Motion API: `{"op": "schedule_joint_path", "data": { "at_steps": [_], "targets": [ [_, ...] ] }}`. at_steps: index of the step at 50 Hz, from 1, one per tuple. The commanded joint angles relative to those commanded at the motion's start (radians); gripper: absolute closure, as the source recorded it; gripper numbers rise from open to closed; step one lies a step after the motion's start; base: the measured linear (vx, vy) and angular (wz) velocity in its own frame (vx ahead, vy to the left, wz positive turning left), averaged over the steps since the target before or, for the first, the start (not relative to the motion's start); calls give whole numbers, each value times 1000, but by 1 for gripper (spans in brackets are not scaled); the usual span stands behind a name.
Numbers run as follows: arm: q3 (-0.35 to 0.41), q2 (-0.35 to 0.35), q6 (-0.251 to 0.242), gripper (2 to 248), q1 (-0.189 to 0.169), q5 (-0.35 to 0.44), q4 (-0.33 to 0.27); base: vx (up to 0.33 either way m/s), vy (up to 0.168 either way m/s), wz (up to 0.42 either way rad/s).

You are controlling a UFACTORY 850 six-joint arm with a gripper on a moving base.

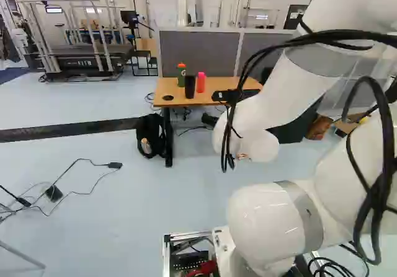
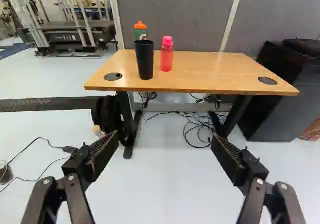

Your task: Pick up the green bottle from the table

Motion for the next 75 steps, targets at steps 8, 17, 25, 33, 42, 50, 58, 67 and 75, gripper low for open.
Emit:
{"op": "schedule_joint_path", "data": {
  "at_steps": [8,17,25,33,42,50,58,67,75],
  "targets": [
    [0,0,0,3,0,0,0,0,0,0],
    [0,0,0,3,0,0,0,0,0,0],
    [0,0,0,3,0,0,0,0,0,0],
    [0,0,0,3,0,0,0,0,0,0],
    [0,0,0,3,0,0,0,23,18,-51],
    [0,0,0,3,0,0,0,101,10,-7],
    [0,0,0,3,0,0,0,112,2,-11],
    [0,0,0,3,0,0,0,149,1,-18],
    [0,0,0,3,0,0,0,210,2,-26]
  ]
}}
